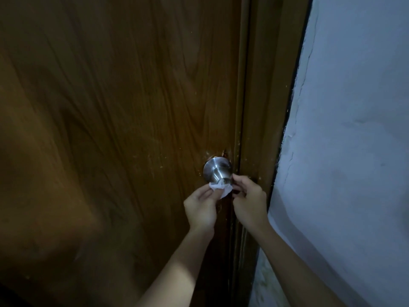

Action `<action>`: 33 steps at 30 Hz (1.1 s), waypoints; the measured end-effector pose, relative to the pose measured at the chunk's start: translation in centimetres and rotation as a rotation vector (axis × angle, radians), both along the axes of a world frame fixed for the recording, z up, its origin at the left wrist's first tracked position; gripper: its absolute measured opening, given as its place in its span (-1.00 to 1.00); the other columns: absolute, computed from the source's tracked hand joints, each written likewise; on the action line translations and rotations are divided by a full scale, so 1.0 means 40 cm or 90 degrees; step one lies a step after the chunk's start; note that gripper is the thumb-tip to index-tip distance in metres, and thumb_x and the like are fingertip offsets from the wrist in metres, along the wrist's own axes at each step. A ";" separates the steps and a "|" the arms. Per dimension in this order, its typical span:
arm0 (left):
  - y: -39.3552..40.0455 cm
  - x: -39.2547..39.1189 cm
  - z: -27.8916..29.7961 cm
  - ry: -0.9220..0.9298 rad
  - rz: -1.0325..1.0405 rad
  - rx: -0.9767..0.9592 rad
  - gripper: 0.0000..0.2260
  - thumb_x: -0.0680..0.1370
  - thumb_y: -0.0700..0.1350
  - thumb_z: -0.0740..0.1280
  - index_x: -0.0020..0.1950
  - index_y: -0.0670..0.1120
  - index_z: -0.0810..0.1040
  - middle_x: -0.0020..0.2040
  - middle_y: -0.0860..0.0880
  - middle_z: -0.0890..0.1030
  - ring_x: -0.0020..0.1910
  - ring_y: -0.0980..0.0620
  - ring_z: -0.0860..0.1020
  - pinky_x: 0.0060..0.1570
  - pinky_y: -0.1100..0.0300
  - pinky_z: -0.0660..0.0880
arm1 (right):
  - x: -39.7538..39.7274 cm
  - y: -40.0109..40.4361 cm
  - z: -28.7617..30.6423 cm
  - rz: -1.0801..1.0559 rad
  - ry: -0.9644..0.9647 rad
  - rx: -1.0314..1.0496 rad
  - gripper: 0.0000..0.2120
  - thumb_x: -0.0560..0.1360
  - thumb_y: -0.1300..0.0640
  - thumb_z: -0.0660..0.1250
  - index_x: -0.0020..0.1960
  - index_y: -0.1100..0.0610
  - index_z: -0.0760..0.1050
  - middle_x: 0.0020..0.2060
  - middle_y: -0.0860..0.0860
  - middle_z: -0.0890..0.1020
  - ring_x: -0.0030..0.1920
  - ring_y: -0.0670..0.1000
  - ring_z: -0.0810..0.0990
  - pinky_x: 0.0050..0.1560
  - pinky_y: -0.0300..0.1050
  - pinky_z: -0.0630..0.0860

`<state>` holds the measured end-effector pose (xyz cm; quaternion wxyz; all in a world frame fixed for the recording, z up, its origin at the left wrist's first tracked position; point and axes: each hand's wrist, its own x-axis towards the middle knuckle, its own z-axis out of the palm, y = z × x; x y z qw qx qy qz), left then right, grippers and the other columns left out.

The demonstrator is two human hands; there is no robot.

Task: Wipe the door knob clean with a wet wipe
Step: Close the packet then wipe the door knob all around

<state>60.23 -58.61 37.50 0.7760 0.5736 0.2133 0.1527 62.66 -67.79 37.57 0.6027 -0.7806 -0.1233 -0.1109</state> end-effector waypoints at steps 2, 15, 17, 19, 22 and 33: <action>-0.015 0.003 0.012 -0.004 0.101 0.166 -0.74 0.39 -0.21 0.45 0.06 -0.12 0.57 -0.09 0.00 0.65 -0.15 0.18 0.60 -0.19 0.35 0.51 | 0.001 0.002 -0.003 -0.014 -0.002 -0.016 -0.59 0.45 0.43 0.23 0.26 0.21 0.44 0.12 0.10 0.60 0.07 -0.09 0.54 0.05 -0.26 0.50; 0.019 -0.022 -0.005 -0.128 0.144 0.333 -0.86 0.40 -0.24 0.43 -0.08 -0.08 0.63 -0.20 0.11 0.64 -0.24 0.30 0.60 -0.21 0.41 0.53 | 0.002 -0.022 -0.020 0.032 0.028 0.001 -0.46 0.39 0.53 0.15 0.29 0.17 0.41 0.11 0.04 0.59 0.09 -0.06 0.56 0.11 -0.11 0.53; 0.038 -0.012 0.008 -0.196 0.136 0.434 -0.80 0.42 -0.27 0.40 0.02 -0.13 0.63 -0.09 0.09 0.64 -0.18 0.37 0.57 -0.15 0.53 0.48 | 0.001 -0.018 -0.020 0.027 0.031 0.005 -0.46 0.39 0.54 0.15 0.30 0.18 0.40 0.14 0.07 0.59 0.08 -0.06 0.56 0.13 -0.07 0.54; 0.047 0.005 0.021 -0.239 0.082 0.582 -0.76 0.42 -0.27 0.39 0.07 -0.13 0.61 0.02 0.06 0.62 0.00 0.28 0.56 0.02 0.50 0.46 | -0.001 -0.014 -0.021 0.024 0.028 0.008 -0.48 0.41 0.53 0.16 0.29 0.18 0.41 0.15 0.08 0.58 0.08 -0.09 0.54 0.16 -0.06 0.53; 0.047 0.036 0.033 -0.269 -0.027 0.823 -0.73 0.41 -0.27 0.40 0.10 -0.11 0.60 0.10 -0.03 0.65 0.15 0.05 0.53 0.10 0.21 0.51 | -0.008 -0.010 -0.025 0.027 0.005 0.008 -0.53 0.44 0.48 0.17 0.27 0.14 0.44 0.07 0.00 0.58 0.08 -0.11 0.53 0.16 -0.03 0.53; 0.053 0.073 0.078 -0.322 -0.177 1.493 -0.74 0.21 -0.06 0.51 -0.13 0.10 0.64 -0.04 0.13 0.68 0.08 0.02 0.58 0.18 -0.12 0.42 | -0.026 -0.022 -0.038 -0.022 0.054 0.115 -0.43 0.41 0.51 0.19 0.36 0.15 0.29 0.01 0.01 0.56 0.07 -0.02 0.56 0.07 -0.13 0.54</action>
